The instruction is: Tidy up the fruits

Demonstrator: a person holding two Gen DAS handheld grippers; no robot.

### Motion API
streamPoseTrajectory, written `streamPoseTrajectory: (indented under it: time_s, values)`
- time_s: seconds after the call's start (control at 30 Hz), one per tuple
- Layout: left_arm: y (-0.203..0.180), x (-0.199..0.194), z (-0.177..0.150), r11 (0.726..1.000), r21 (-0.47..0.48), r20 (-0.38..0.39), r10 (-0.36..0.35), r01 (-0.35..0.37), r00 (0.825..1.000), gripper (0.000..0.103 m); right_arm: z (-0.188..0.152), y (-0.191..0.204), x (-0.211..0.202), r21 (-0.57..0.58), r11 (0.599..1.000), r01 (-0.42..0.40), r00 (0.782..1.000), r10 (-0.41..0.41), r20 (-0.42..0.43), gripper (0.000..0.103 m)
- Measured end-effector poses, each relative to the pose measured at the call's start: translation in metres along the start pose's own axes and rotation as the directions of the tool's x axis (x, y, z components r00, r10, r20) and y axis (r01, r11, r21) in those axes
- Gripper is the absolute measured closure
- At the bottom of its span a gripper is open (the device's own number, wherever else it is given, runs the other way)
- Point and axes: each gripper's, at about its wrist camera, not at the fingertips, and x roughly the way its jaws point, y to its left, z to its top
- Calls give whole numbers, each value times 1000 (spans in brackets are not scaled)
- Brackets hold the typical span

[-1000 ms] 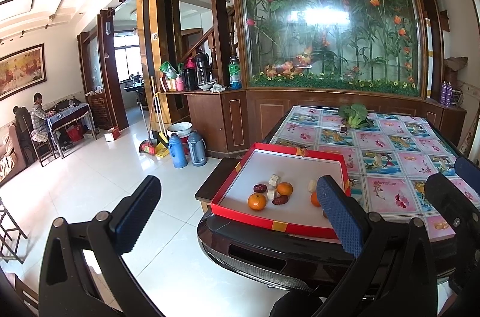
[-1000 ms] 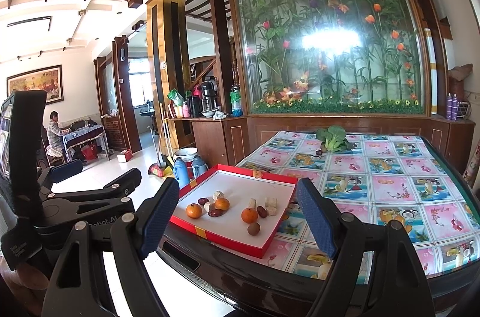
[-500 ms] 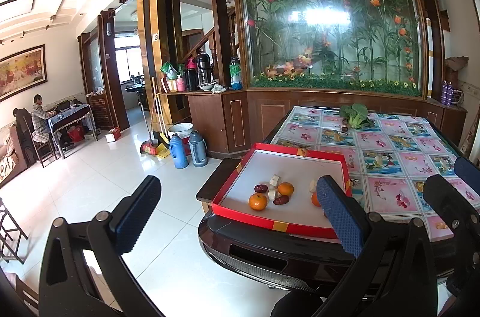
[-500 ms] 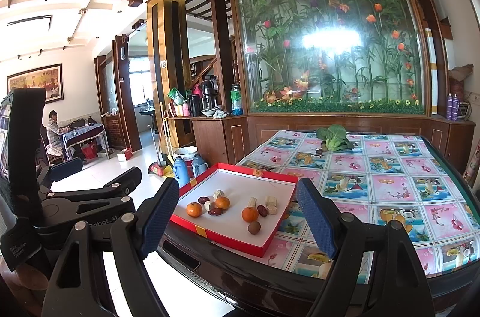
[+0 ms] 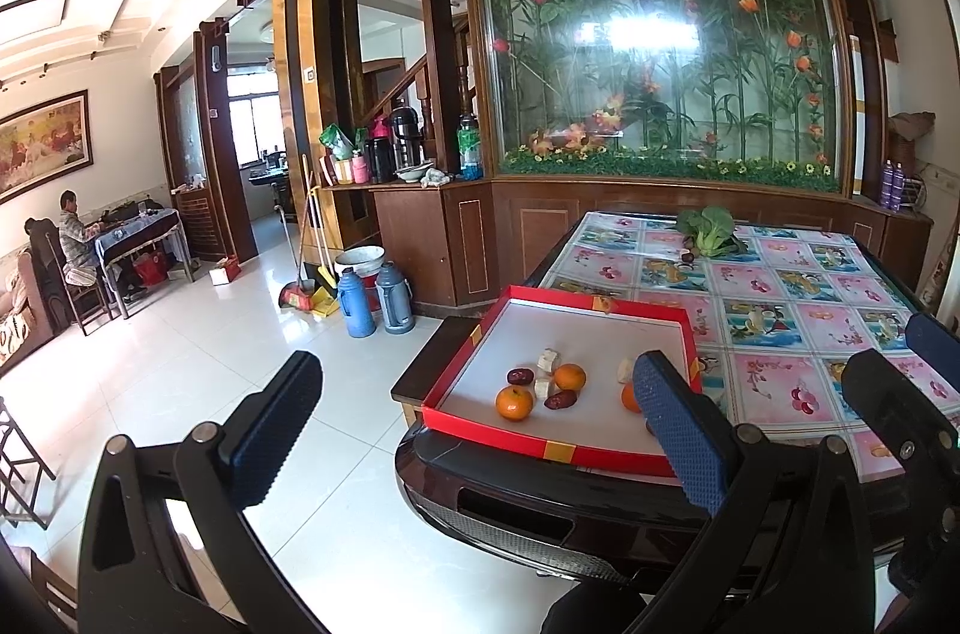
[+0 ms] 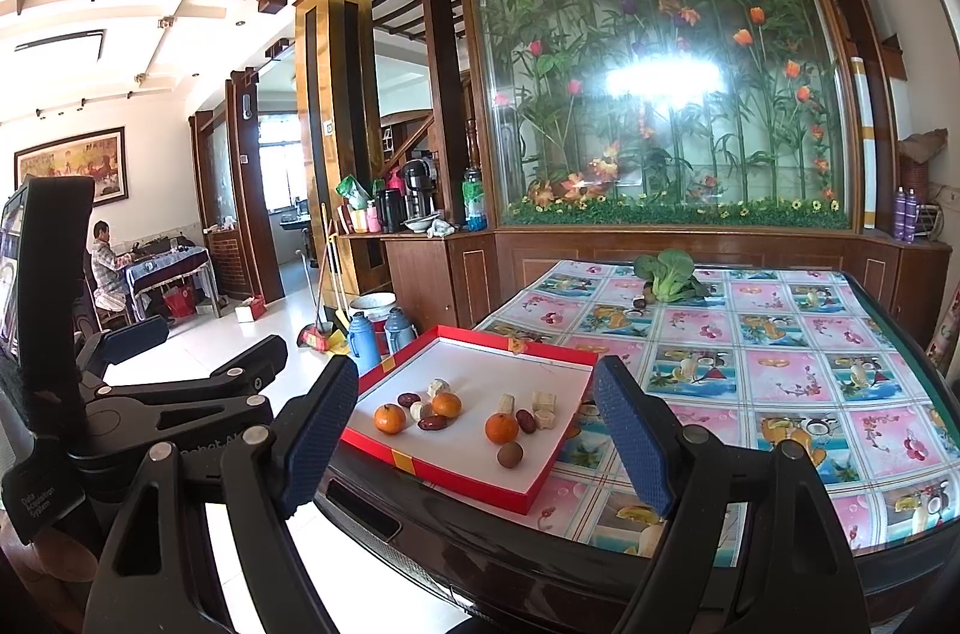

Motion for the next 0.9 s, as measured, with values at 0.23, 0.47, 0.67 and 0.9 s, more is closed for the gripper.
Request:
streamPoseTrajectory:
  time_s: [0.23, 0.47, 0.67, 0.9]
  values:
    - [1, 0, -1, 1000, -3, -5, -7, 7, 1000, 0, 1, 1, 2, -5, 1000, 0, 1000, 0, 0, 22]
    - [-3, 9, -6, 1000, 24, -18, -6, 7, 1000, 0, 8, -1, 15, 31, 999, -10, 1000, 10, 1, 22]
    - [3, 30, -10, 999, 23, -29, 23, -22, 999, 0, 6, -11, 35, 54, 998, 10, 999, -9, -31, 22]
    - [-2, 77, -9, 999, 33, -86, 38, -35, 996, 0, 4, -19, 74, 90, 996, 14, 993, -3, -118, 22]
